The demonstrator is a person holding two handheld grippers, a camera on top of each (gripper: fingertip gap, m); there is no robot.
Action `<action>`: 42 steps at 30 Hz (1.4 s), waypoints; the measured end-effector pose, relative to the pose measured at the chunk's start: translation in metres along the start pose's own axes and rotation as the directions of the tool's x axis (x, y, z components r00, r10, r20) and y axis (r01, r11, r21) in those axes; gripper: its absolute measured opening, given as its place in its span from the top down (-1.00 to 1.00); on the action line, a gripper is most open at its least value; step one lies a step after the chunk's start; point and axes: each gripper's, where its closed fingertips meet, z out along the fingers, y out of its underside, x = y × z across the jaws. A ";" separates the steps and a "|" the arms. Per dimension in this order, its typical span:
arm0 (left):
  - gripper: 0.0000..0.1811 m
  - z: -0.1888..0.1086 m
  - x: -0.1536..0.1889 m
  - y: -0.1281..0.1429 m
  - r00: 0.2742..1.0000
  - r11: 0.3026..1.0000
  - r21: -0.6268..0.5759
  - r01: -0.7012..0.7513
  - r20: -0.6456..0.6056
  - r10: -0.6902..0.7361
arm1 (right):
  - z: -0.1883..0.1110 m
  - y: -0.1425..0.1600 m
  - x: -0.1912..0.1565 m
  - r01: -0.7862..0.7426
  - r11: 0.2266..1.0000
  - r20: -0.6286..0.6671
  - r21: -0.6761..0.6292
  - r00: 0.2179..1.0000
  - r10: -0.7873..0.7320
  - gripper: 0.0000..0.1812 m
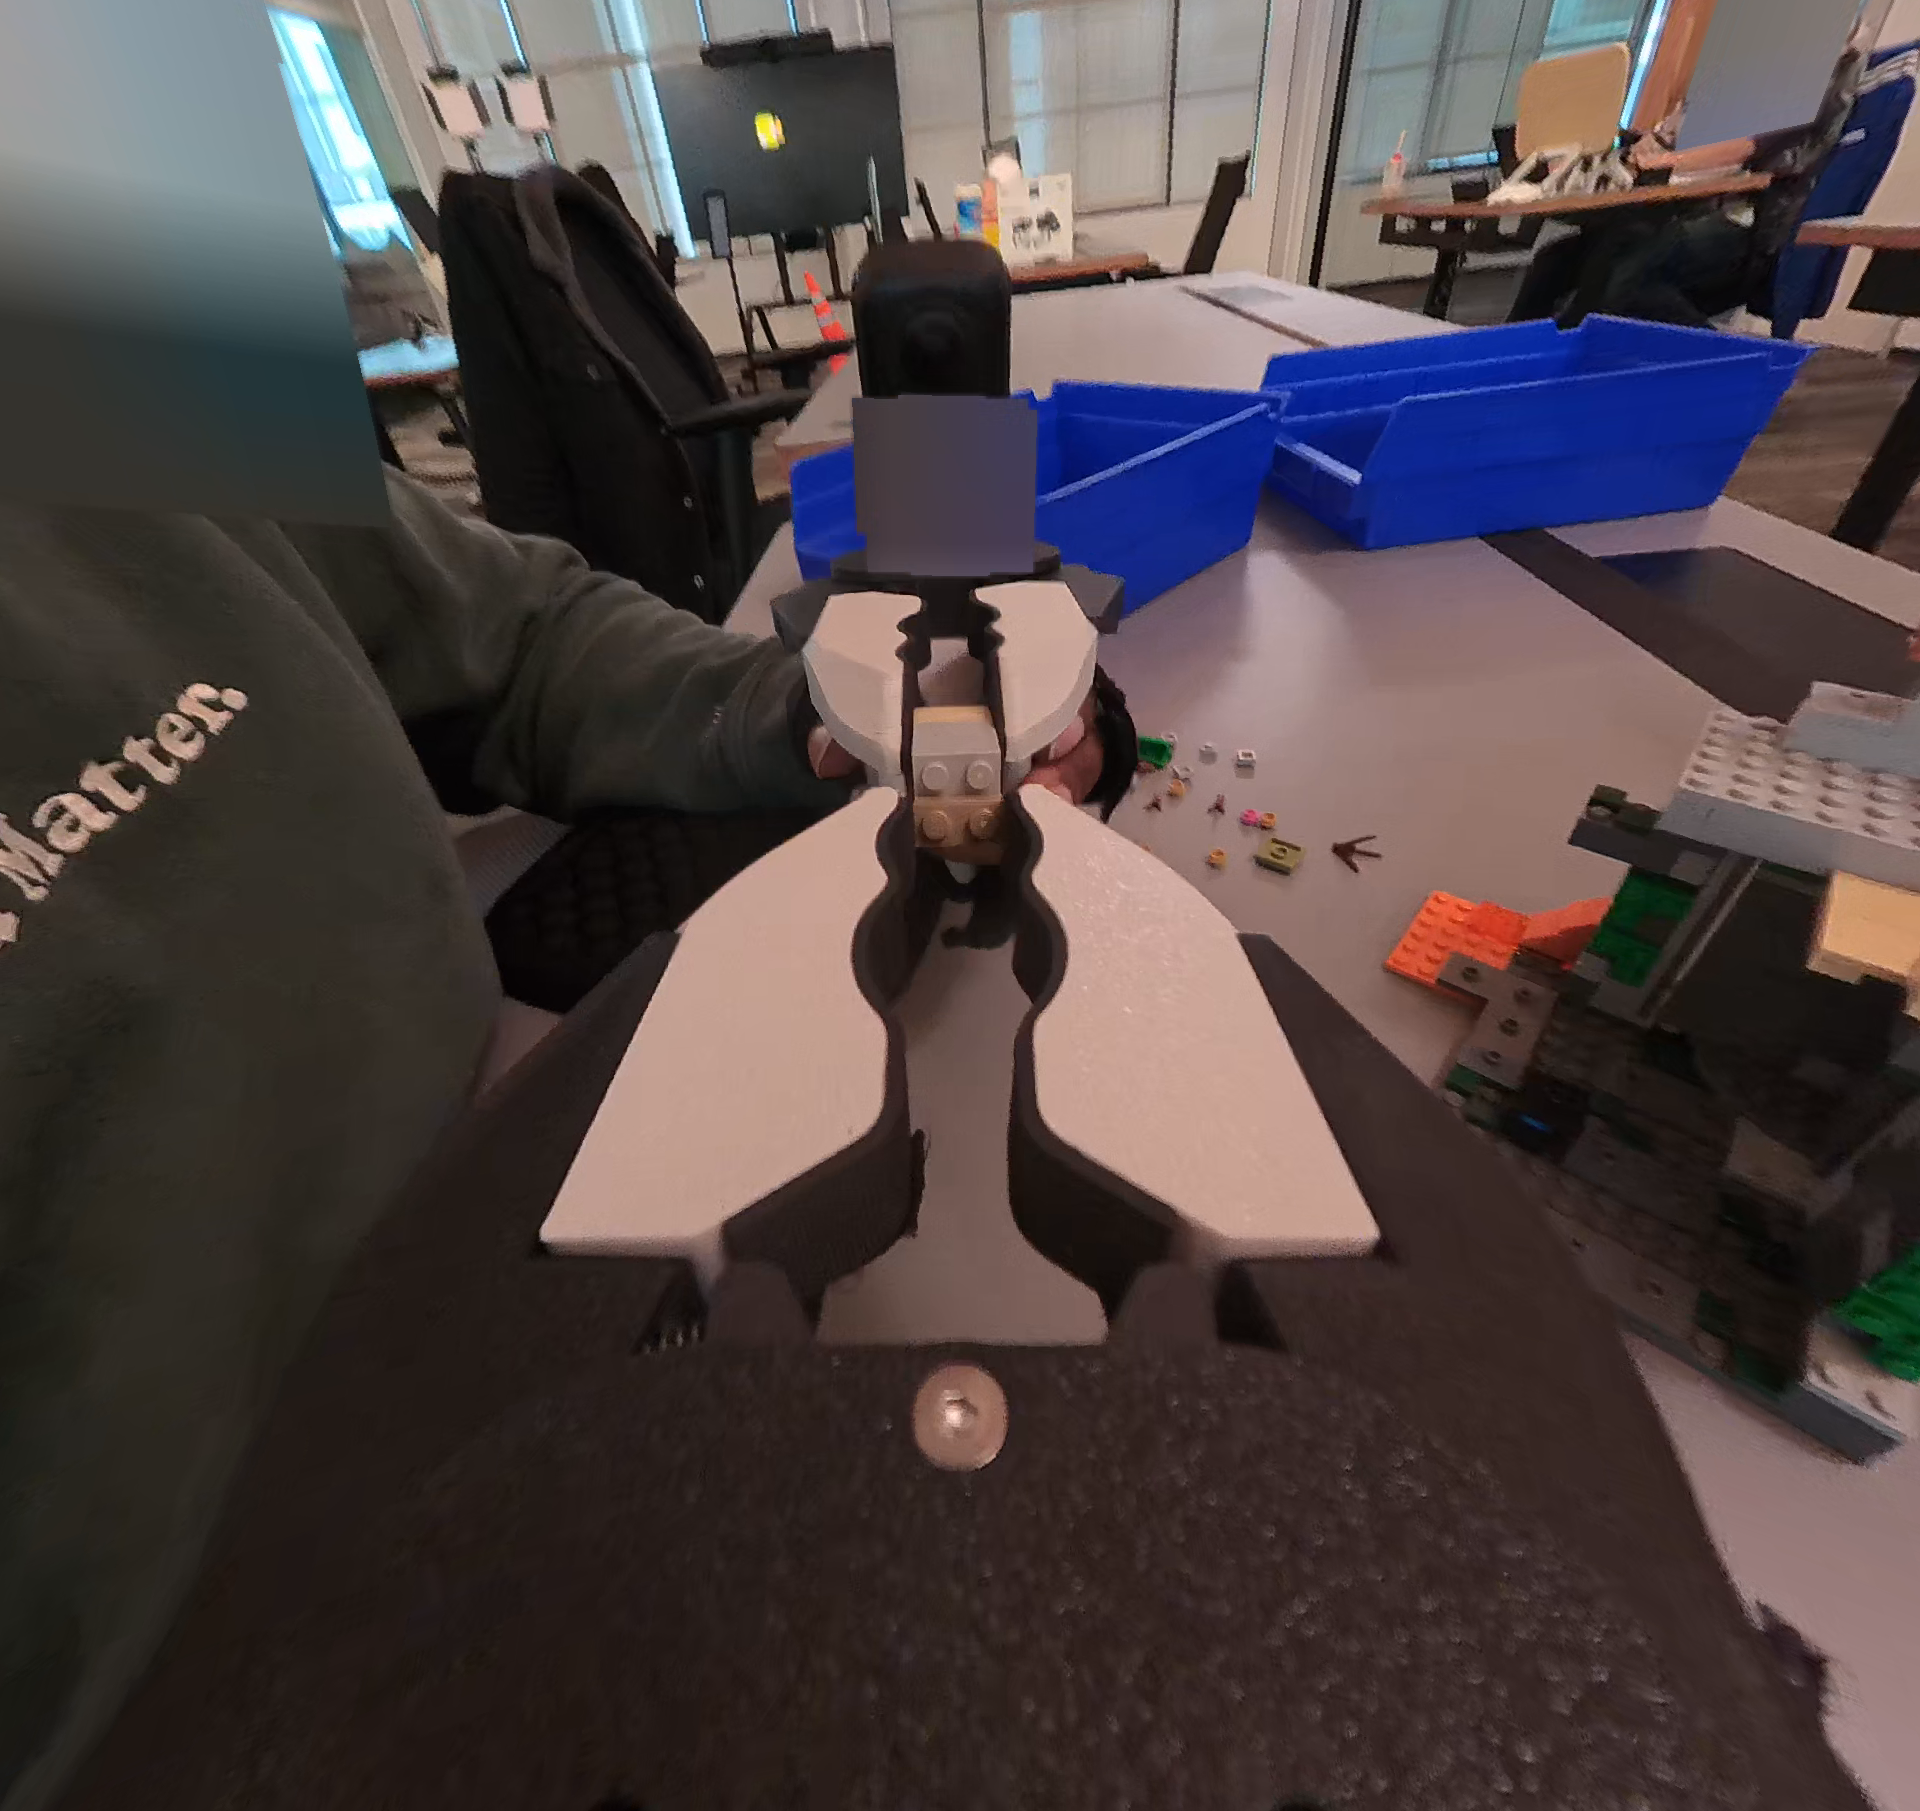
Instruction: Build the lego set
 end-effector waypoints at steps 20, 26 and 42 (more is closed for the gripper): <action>0.80 -0.006 0.010 -0.037 0.989 0.971 0.192 0.141 -0.066 -0.131 | 0.006 -0.032 -0.012 -0.077 0.951 -0.002 0.298 0.997 0.081 0.82; 0.80 -0.005 0.012 -0.029 0.986 0.979 0.141 0.151 -0.089 -0.139 | 0.006 -0.023 -0.014 -0.087 0.964 0.010 0.251 0.996 0.087 0.82; 0.80 -0.001 0.023 -0.010 0.979 0.992 -0.004 0.129 -0.159 -0.128 | 0.005 -0.003 -0.025 -0.095 0.983 0.057 0.154 0.995 0.087 0.82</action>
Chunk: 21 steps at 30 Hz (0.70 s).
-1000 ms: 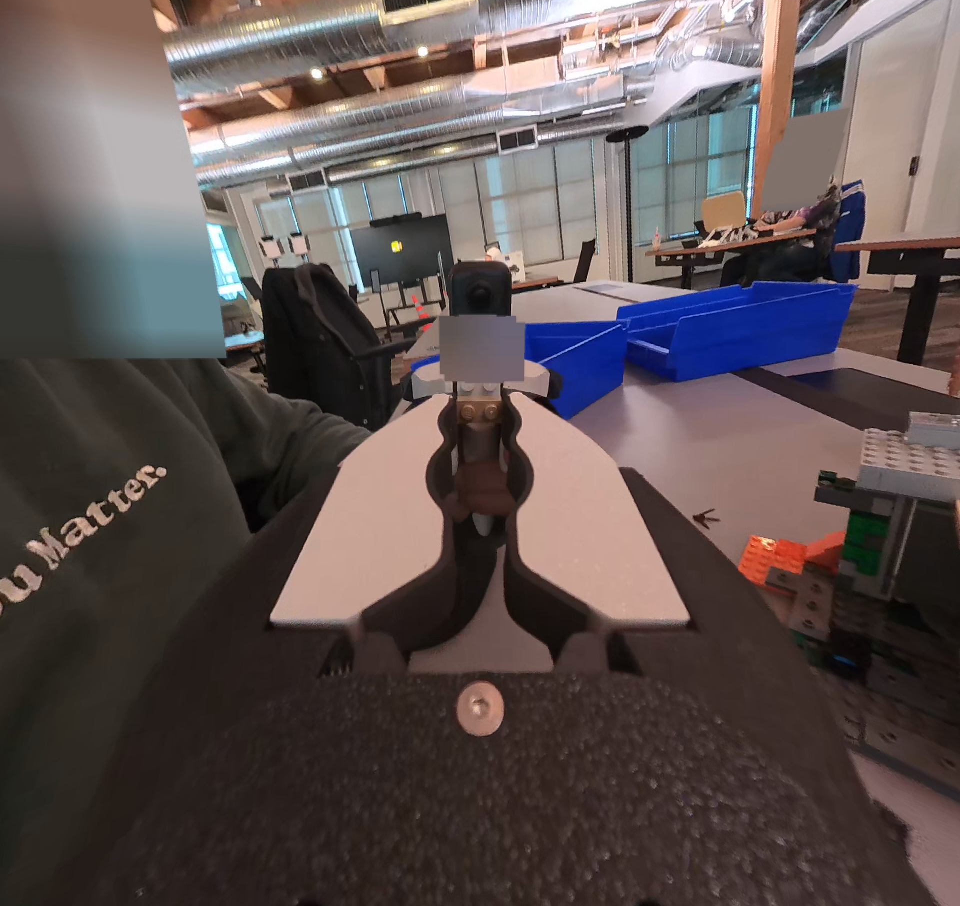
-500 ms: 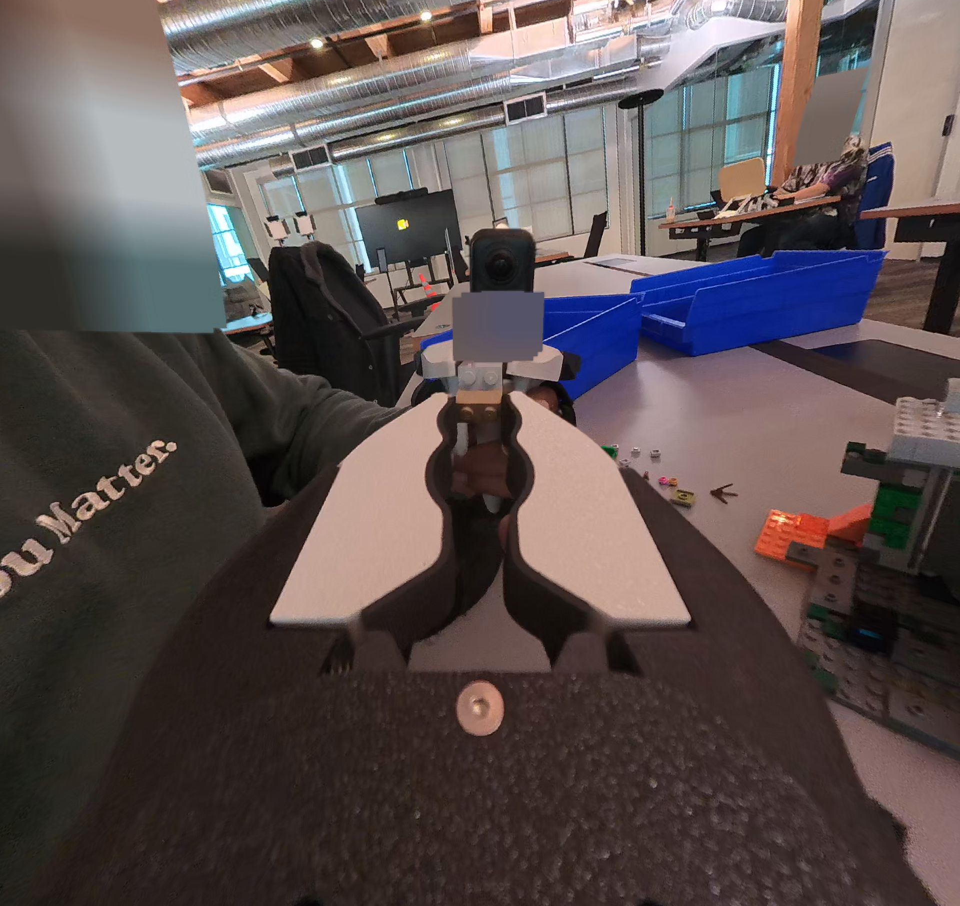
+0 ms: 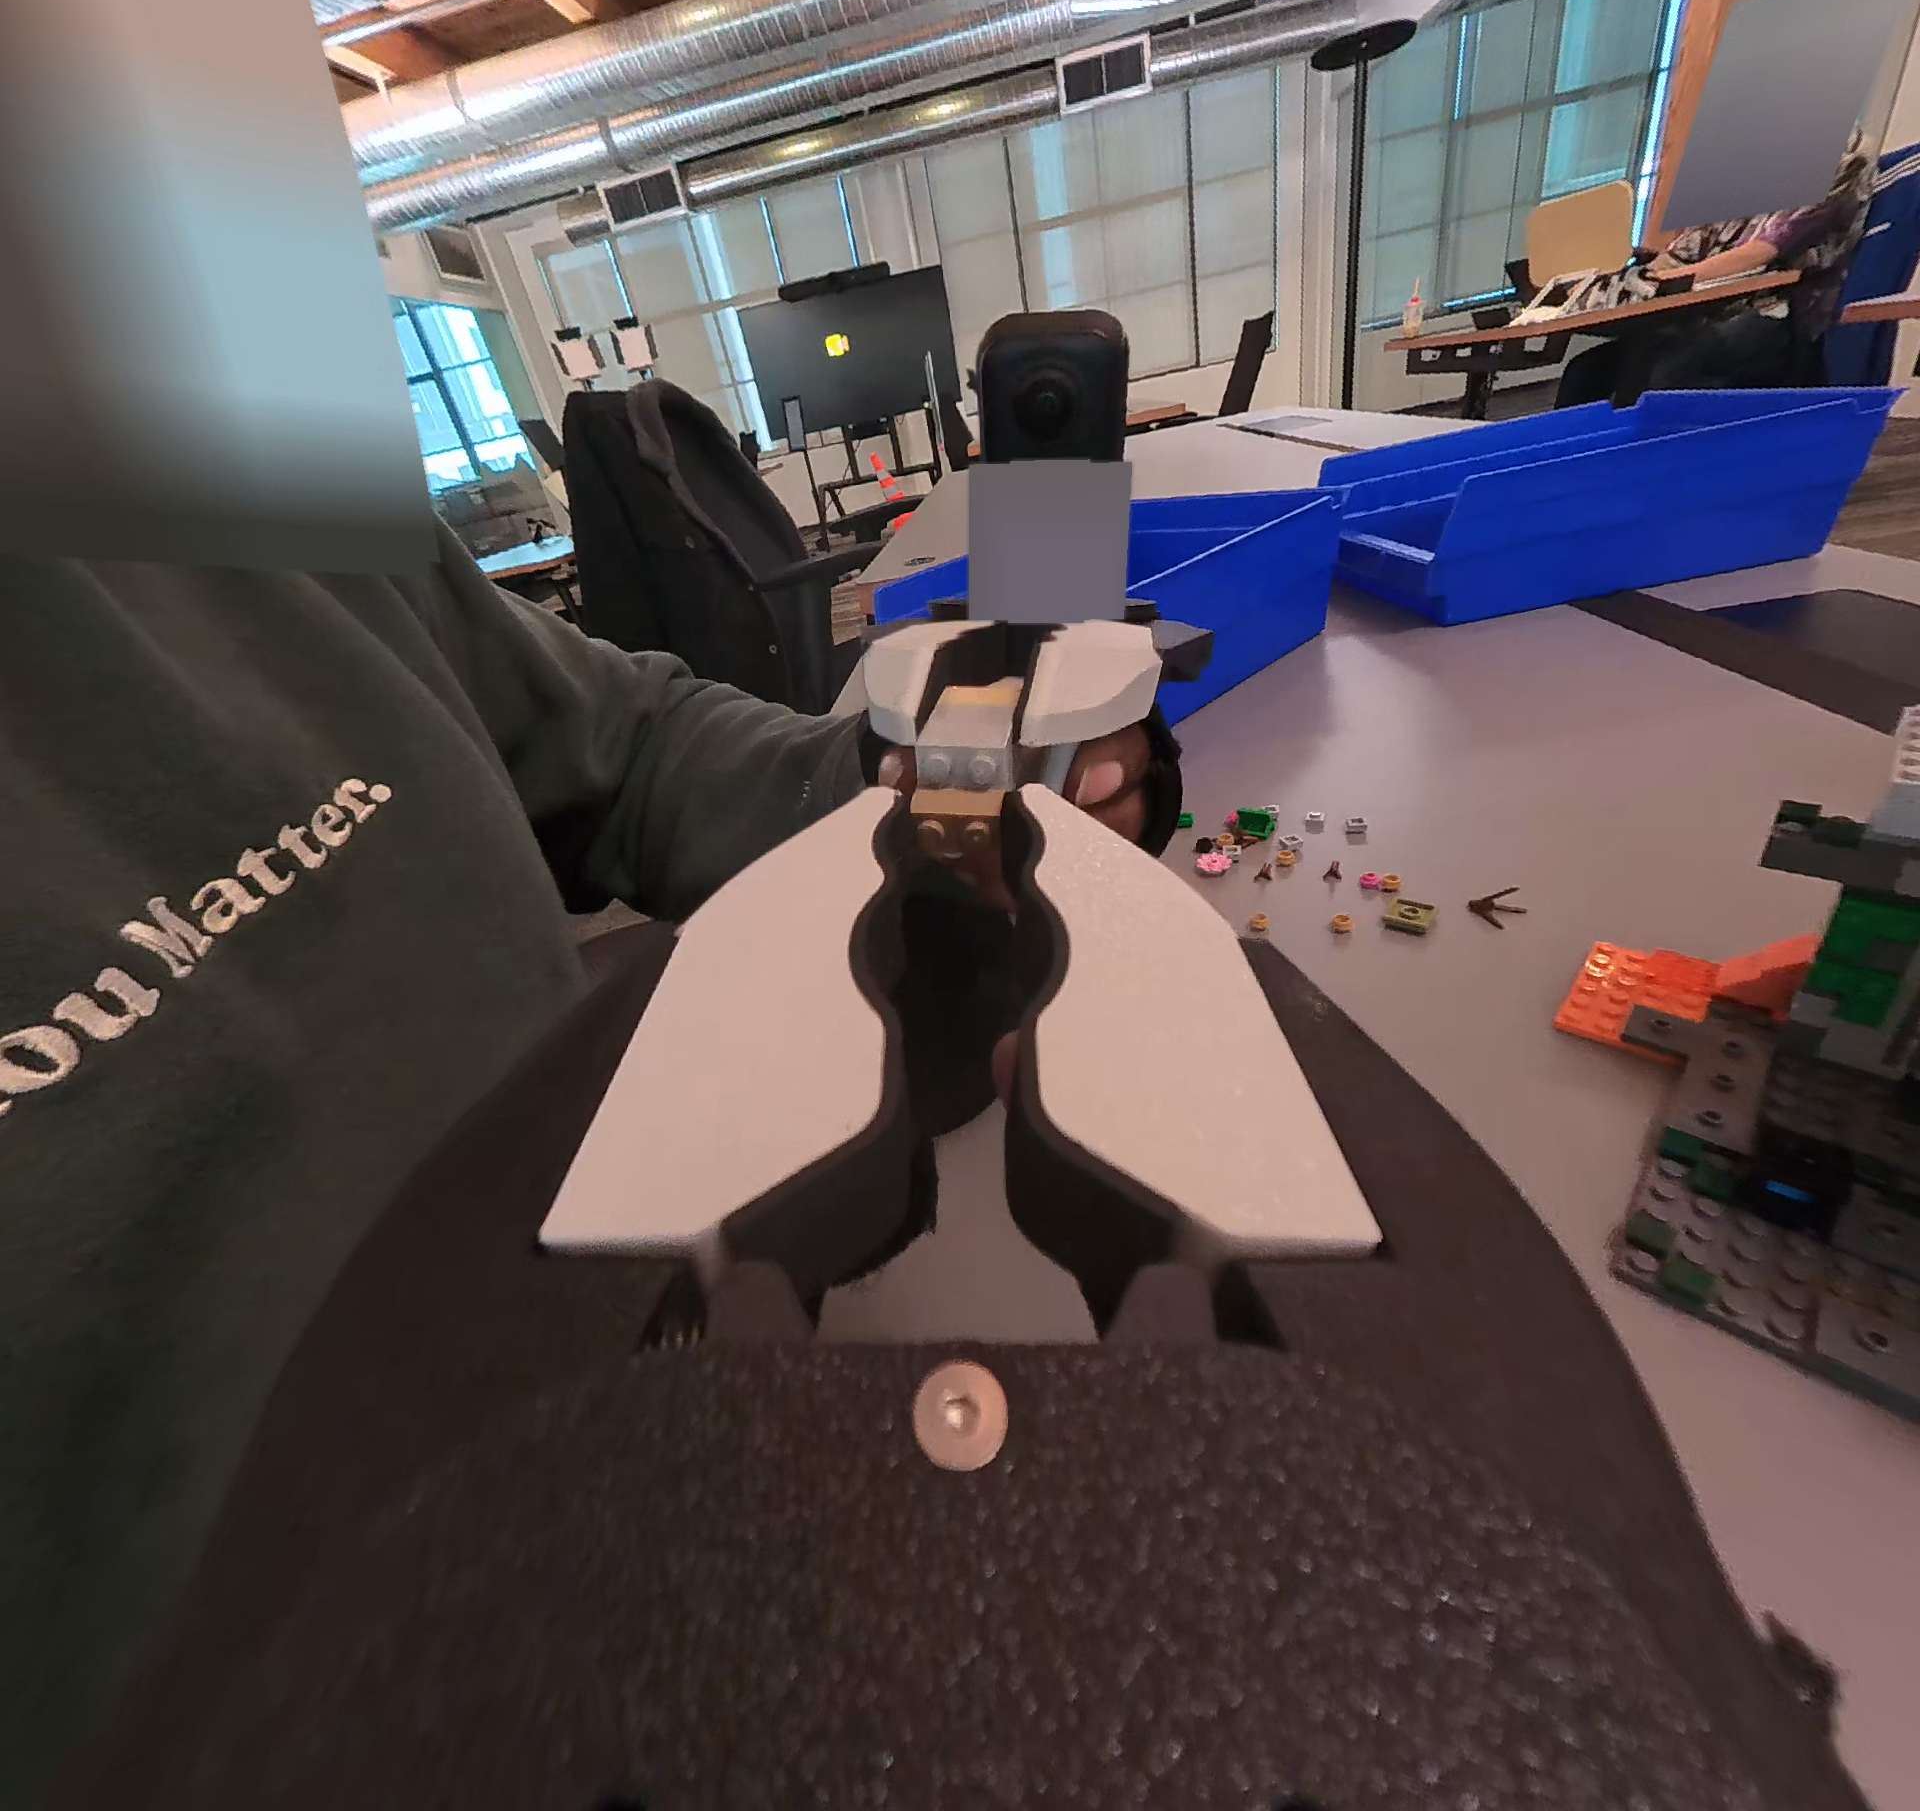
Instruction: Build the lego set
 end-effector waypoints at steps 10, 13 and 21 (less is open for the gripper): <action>0.79 0.005 0.001 0.004 1.000 1.000 0.000 -0.014 -0.002 0.014 | -0.004 0.006 -0.002 0.019 1.000 -0.010 -0.024 1.000 -0.019 0.82; 0.79 0.005 0.001 0.003 1.000 1.000 0.013 -0.017 0.003 0.017 | -0.003 0.006 -0.001 0.027 1.000 -0.021 -0.007 0.999 -0.028 0.82; 0.80 0.017 0.013 -0.028 0.995 0.988 0.122 -0.097 0.023 0.095 | 0.015 -0.002 -0.007 0.043 0.997 -0.021 0.060 0.999 -0.041 0.83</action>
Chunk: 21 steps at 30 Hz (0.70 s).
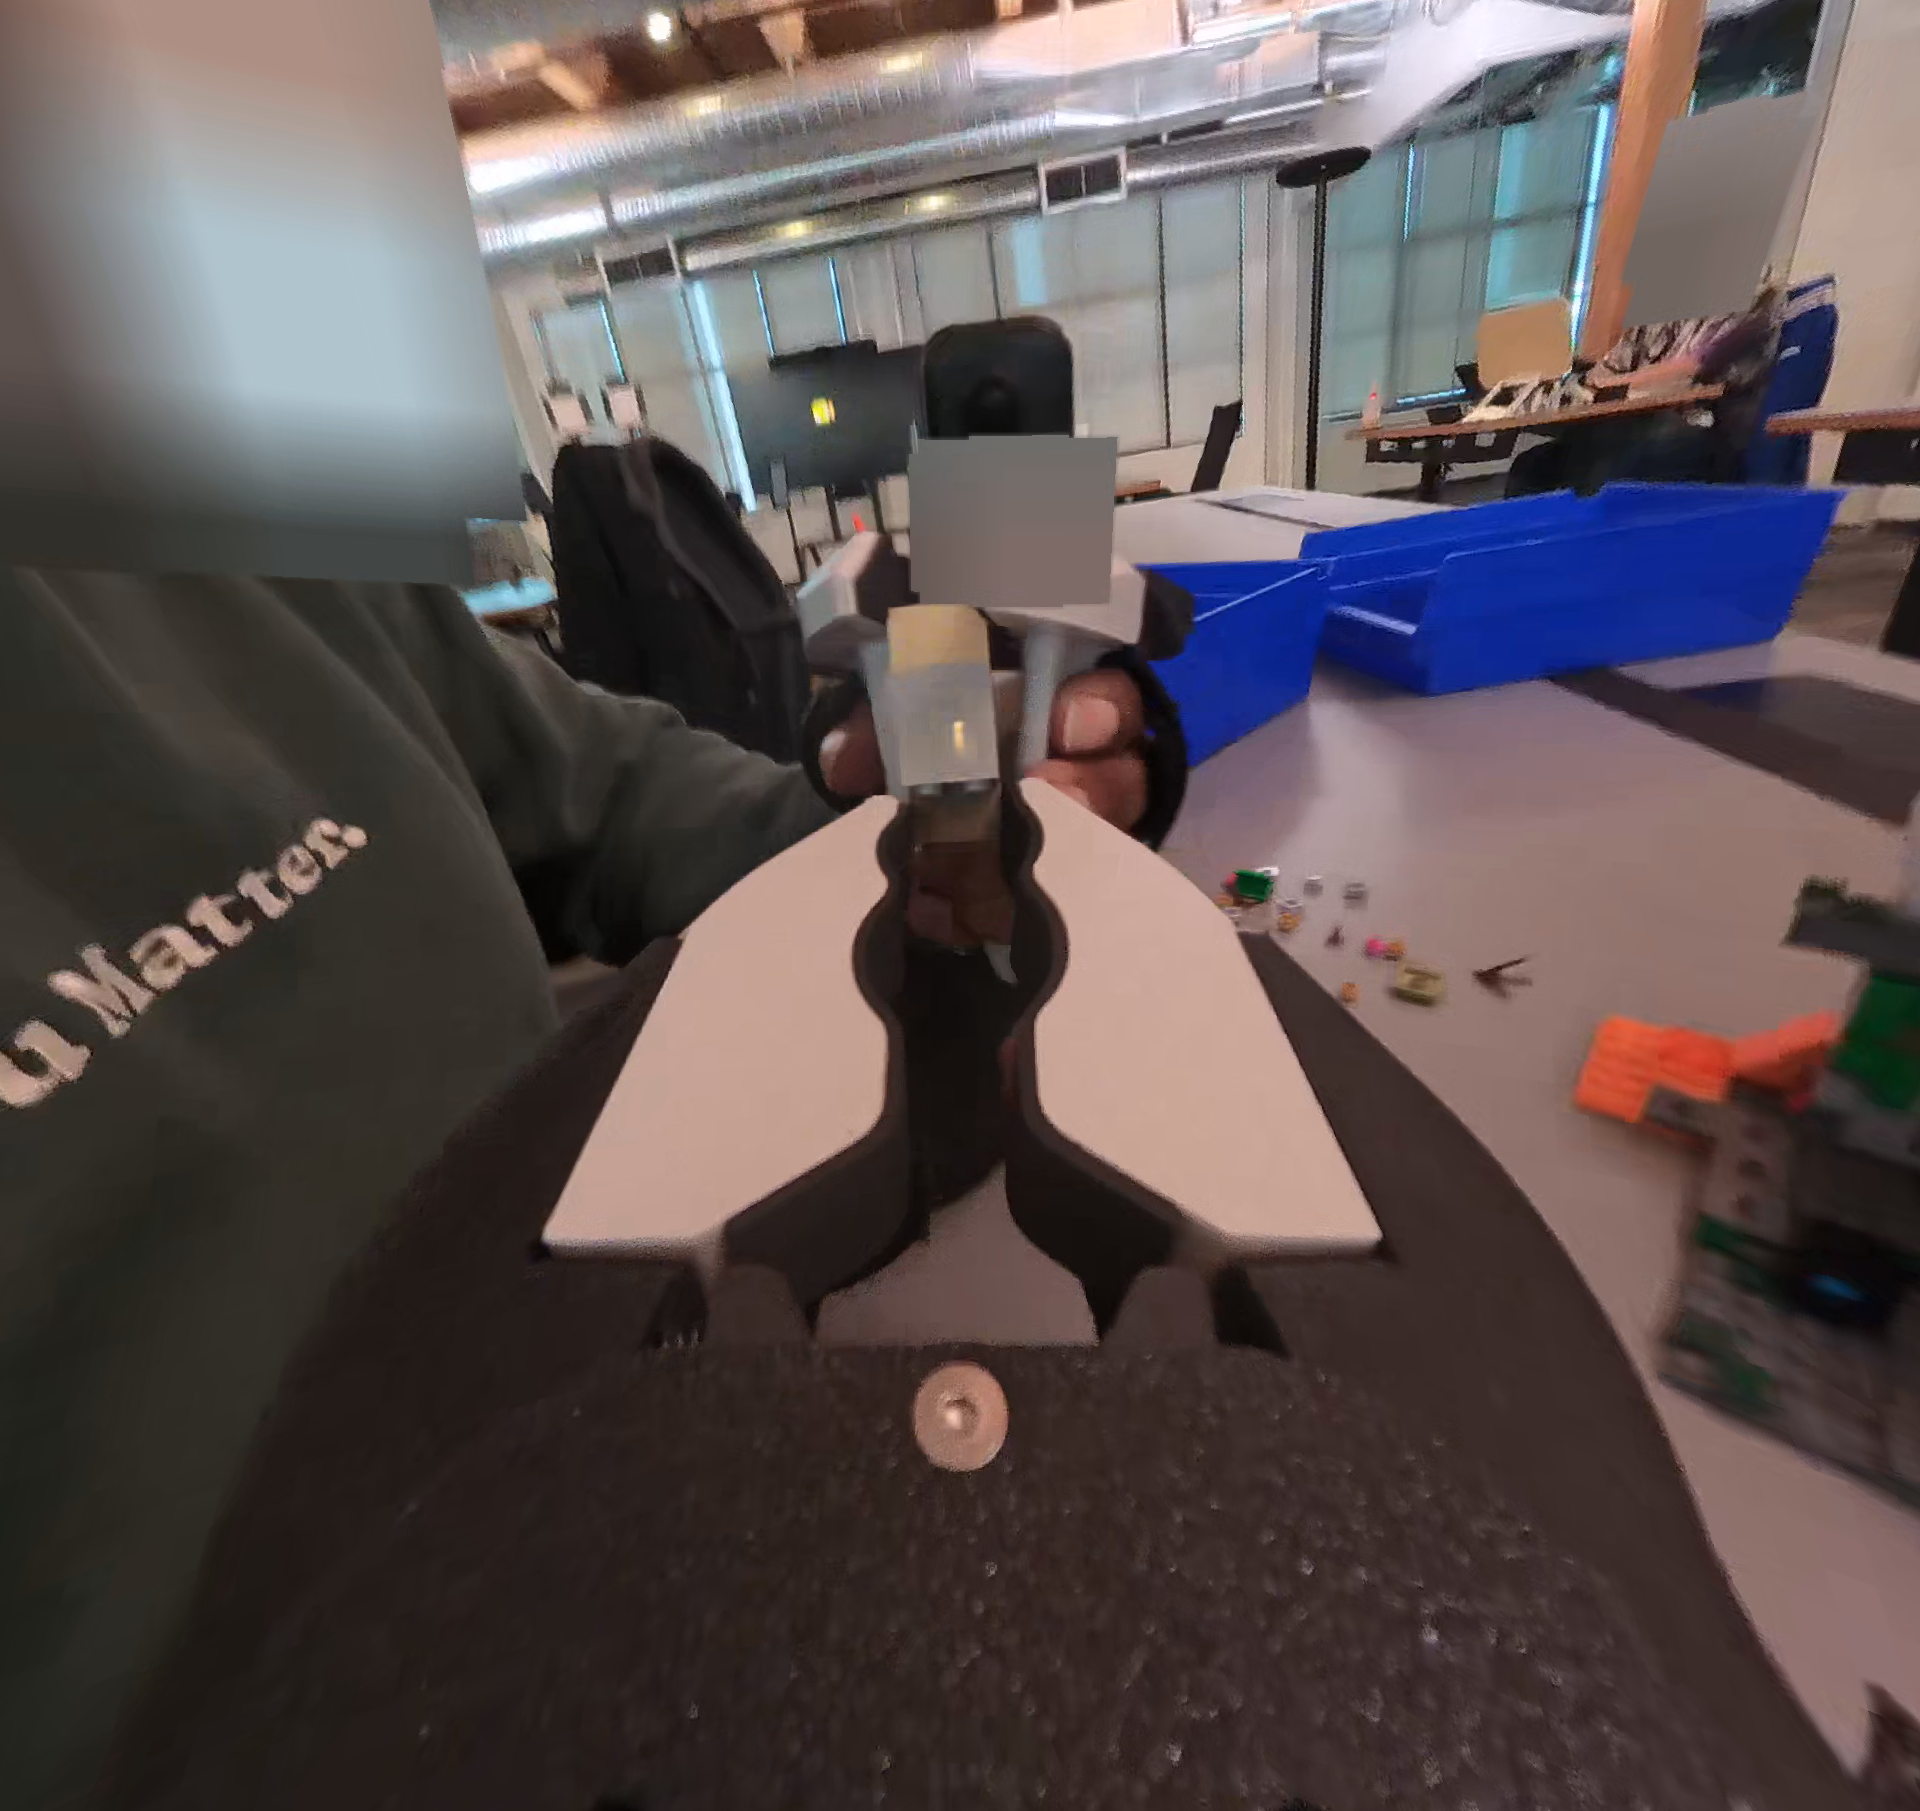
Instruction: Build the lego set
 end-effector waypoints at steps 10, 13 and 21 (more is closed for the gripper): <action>0.81 -0.010 -0.004 -0.011 1.000 0.998 0.070 0.006 0.009 -0.006 | 0.001 -0.008 0.004 0.020 1.000 -0.017 -0.013 1.000 -0.020 0.82; 0.81 -0.011 -0.007 -0.012 0.999 0.995 0.098 0.029 0.011 -0.030 | 0.000 -0.012 0.007 0.004 1.000 -0.035 -0.003 0.999 -0.004 0.80; 0.82 -0.014 -0.009 -0.014 0.995 0.983 0.150 0.104 -0.014 -0.103 | 0.008 -0.001 0.012 -0.016 0.999 -0.071 -0.044 0.997 0.013 0.64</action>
